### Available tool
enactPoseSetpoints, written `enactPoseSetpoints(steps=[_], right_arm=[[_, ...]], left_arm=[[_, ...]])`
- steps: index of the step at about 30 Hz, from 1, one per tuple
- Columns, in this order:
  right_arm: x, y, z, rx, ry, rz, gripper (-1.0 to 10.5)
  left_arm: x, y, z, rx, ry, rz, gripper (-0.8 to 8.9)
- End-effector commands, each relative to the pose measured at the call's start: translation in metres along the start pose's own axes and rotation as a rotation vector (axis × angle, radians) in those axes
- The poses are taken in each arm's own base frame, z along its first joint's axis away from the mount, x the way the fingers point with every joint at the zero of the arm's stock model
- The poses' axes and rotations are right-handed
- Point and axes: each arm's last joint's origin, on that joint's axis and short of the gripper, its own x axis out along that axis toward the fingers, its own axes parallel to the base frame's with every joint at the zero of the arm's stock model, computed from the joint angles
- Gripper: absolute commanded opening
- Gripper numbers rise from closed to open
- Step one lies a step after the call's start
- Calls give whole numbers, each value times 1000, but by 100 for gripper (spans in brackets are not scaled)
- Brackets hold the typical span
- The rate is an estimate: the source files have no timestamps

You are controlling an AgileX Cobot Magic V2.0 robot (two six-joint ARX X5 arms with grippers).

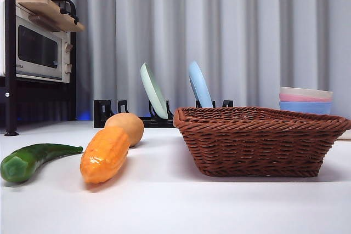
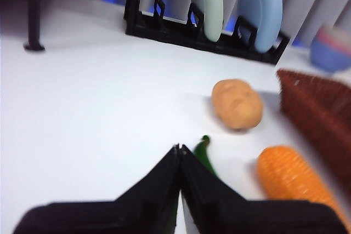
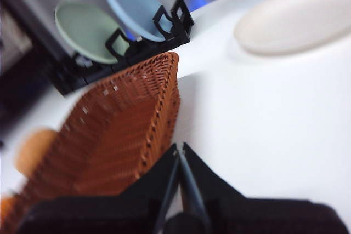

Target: Pick up the basket,pick up the corn from the table,pick up the potato from the table,pick up the cucumber from the table,put all items into the basket

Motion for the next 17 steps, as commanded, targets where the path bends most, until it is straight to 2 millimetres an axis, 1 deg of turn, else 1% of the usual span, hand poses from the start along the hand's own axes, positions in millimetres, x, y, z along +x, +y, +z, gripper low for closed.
enactPoseSetpoints(steps=[1, 5, 8, 12, 17], right_arm=[[1, -2, -3, 170, -10, -23, 1], [0, 0, 4, 156, -55, -31, -2], [-5, 7, 15, 106, -88, -11, -10], [-12, 21, 37, 31, -126, 7, -10], [-16, 39, 71, -61, -111, -6, -10]], left_arm=[[1, 1, -3, -154, -4, -5, -4], [-1, -2, 3, -149, -17, -38, -5], [-6, -7, 17, -136, -54, -50, -8], [-18, -18, 44, -67, -102, -60, -8], [-29, -33, 85, 66, -94, -50, -8]])
